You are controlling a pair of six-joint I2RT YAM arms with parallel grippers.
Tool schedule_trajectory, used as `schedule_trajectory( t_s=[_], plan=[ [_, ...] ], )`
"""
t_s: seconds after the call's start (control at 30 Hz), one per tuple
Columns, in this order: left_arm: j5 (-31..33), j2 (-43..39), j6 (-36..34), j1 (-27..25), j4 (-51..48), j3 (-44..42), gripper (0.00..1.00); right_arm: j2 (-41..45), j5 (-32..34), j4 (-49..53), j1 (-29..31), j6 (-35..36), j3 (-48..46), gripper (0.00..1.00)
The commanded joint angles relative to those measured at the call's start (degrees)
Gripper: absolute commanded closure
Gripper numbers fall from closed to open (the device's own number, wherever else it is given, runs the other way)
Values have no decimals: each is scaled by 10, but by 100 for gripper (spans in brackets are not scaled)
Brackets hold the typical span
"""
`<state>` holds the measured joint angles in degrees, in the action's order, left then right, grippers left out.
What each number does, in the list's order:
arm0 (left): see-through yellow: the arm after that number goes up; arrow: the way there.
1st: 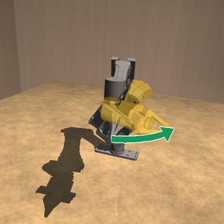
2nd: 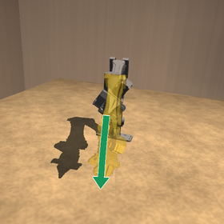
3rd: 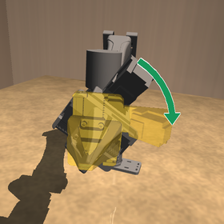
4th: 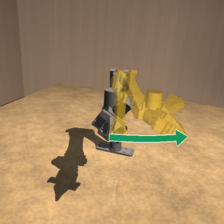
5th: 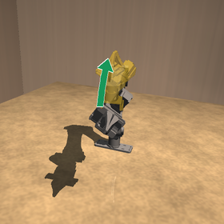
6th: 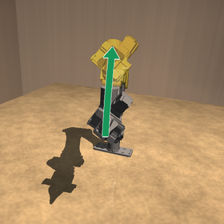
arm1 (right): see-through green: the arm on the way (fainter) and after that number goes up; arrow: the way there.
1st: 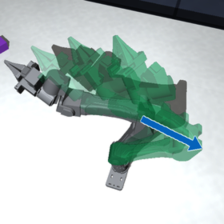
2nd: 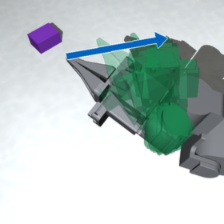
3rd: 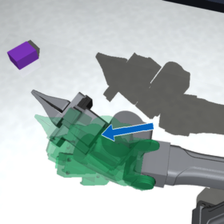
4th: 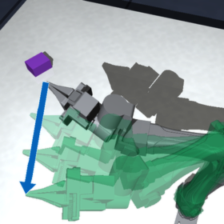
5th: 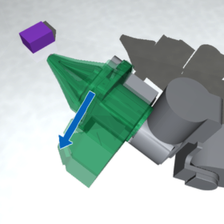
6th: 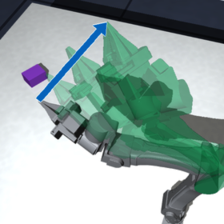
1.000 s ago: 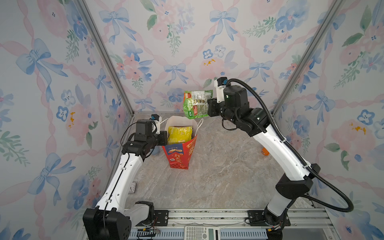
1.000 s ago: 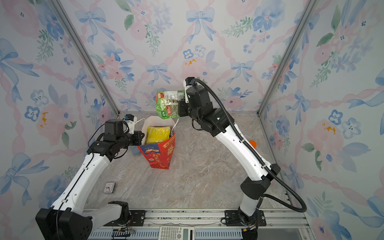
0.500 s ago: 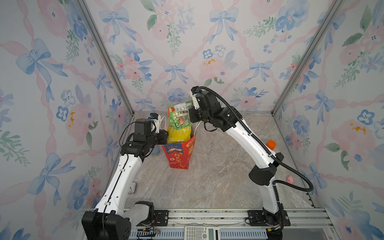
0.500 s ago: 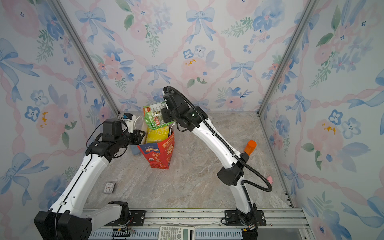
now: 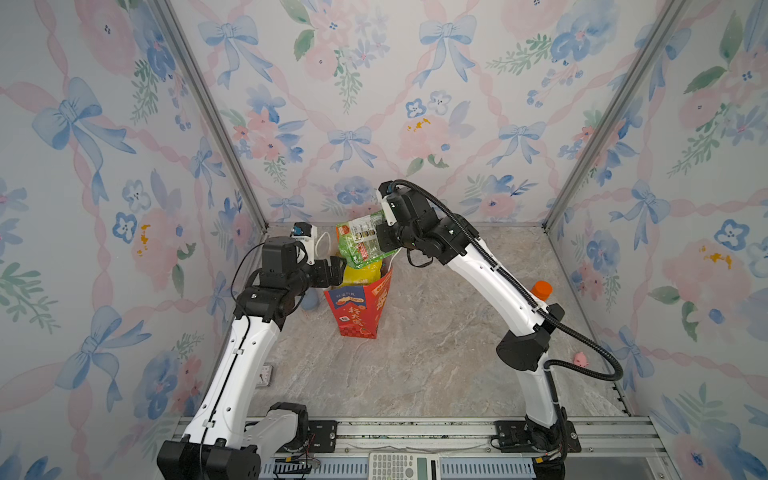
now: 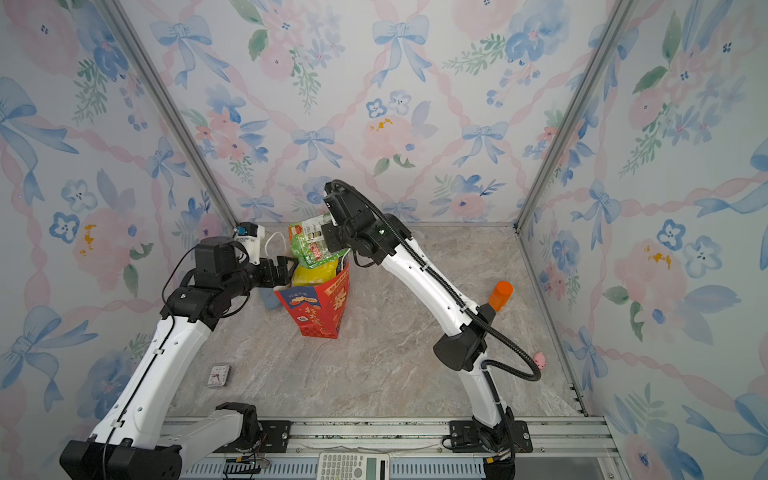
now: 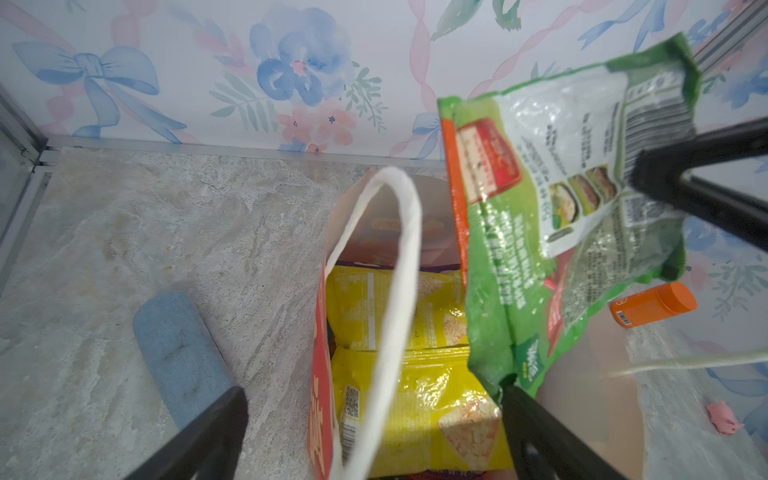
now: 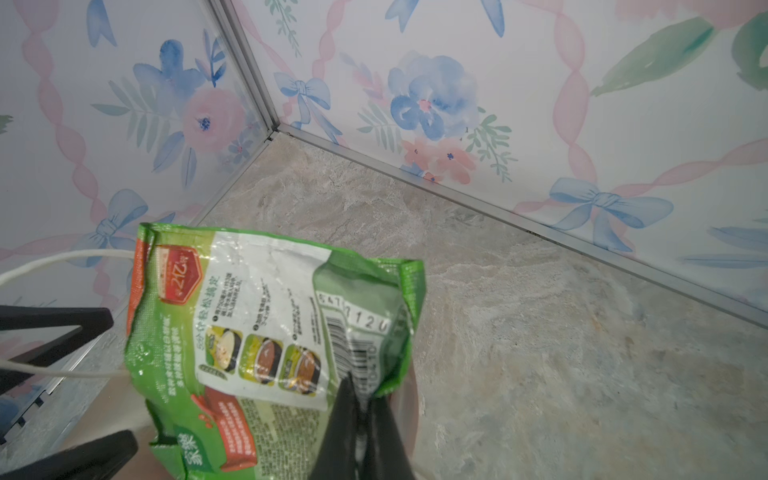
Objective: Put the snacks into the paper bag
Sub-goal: 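Lower the green pack into the bag with the right gripper while the left releases it, then open the right gripper to drop the green pack into the paper bag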
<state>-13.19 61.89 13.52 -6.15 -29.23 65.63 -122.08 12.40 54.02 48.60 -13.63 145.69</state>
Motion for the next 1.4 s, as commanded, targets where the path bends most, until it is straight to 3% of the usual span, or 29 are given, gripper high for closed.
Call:
schedule_trajectory(
  t_s=[0.0,0.73,0.8,0.9,1.0,1.23,1.37],
  plan=[
    [19,-20,0,5,6,22,2,0,-12,12,1,9,-7,100],
    [75,-143,27,8,90,9,2,-37,-34,49,25,36,-2,96],
    [82,-152,27,8,94,5,2,-50,-38,55,25,32,9,88],
    [89,-159,24,9,94,3,2,-68,-38,76,26,29,49,53],
    [95,-162,23,9,95,0,2,-60,-43,69,25,31,70,33],
    [104,-160,23,9,97,-8,2,15,-69,-10,24,26,28,22],
    [112,-163,21,10,99,-12,2,55,-129,-58,18,13,-21,14]
  ],
)
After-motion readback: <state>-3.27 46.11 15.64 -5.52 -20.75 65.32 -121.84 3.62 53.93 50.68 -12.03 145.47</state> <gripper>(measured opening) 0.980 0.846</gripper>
